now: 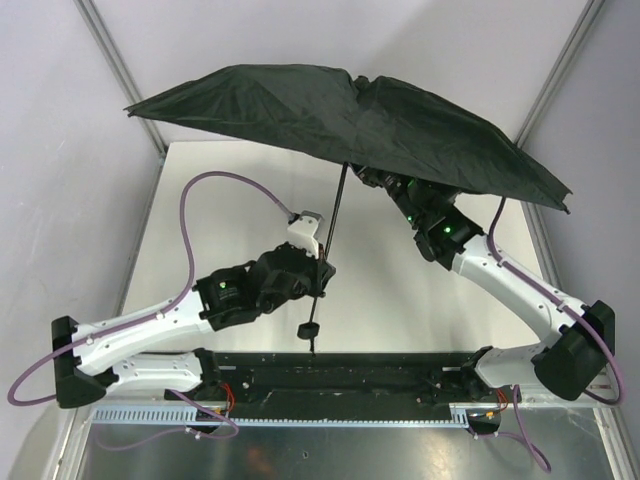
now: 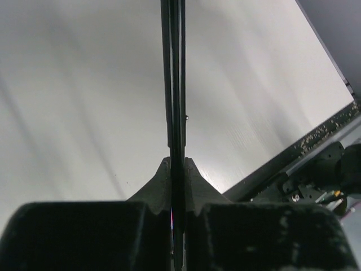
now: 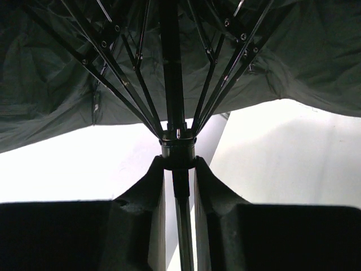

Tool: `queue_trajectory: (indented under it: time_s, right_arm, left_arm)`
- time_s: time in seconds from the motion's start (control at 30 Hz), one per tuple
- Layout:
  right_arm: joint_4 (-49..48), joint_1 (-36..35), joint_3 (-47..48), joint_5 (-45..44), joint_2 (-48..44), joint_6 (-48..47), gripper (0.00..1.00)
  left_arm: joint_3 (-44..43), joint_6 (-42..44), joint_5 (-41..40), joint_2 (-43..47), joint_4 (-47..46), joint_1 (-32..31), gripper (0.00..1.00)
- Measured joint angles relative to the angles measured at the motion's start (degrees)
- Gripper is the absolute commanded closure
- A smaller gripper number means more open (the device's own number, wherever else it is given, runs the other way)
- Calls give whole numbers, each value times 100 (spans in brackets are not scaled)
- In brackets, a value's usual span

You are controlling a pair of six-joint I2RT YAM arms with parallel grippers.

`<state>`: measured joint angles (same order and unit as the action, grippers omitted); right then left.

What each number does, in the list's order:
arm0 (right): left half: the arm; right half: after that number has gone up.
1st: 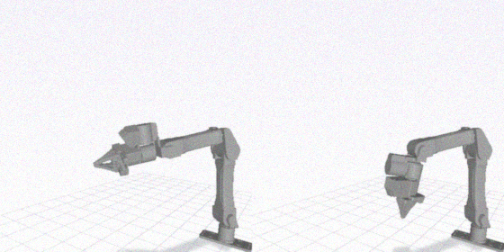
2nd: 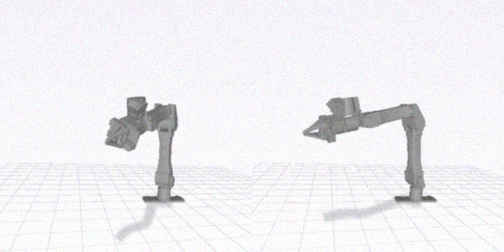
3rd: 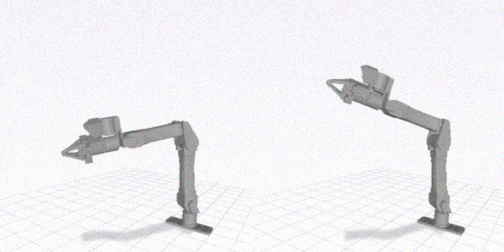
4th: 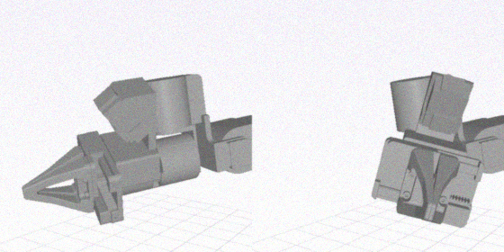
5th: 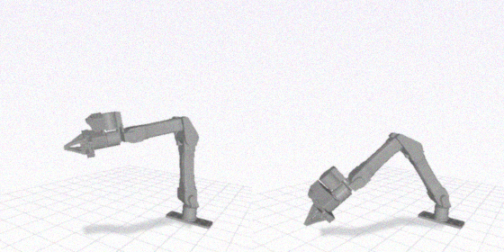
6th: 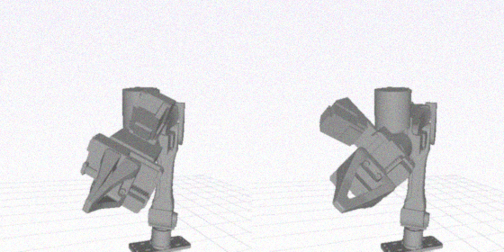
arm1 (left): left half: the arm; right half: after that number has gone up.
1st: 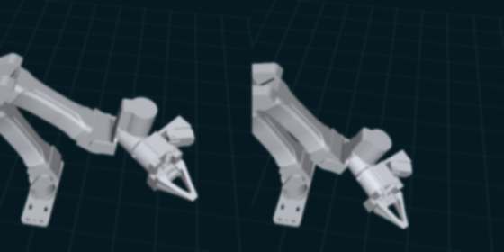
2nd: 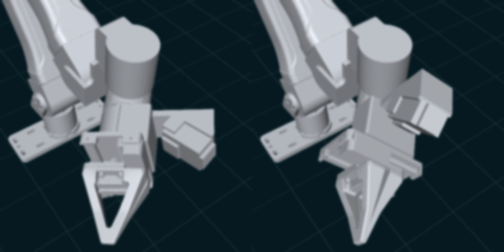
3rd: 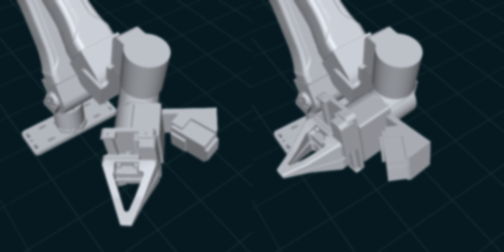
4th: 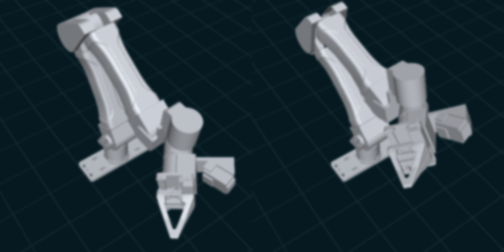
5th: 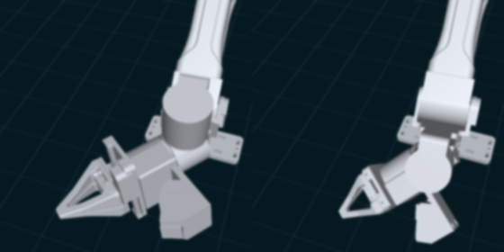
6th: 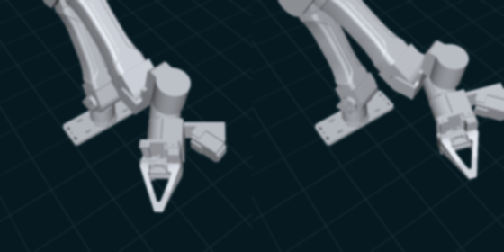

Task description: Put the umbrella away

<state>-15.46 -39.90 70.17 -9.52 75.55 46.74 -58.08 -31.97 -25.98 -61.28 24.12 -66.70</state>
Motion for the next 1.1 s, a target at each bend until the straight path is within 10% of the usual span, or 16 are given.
queue_trajectory:
  time_s: [0.5, 0.93, 1.1]
  right_arm:
    - [-1303, -866, -1884, -101, -664, 540, 100]
    - [-1954, 715, -2164, 2087, -205, 1998, 100]
    - [-1958, 833, -2164, 2400, 70, 2275, 100]
  left_arm:
    - [-46, 0, 2531, 98, 1602, 870, 100]
    - [302, -271, 2612, 402, -741, 1209, 26]
    - [887, -367, 2774, 518, -973, 1209, 27]
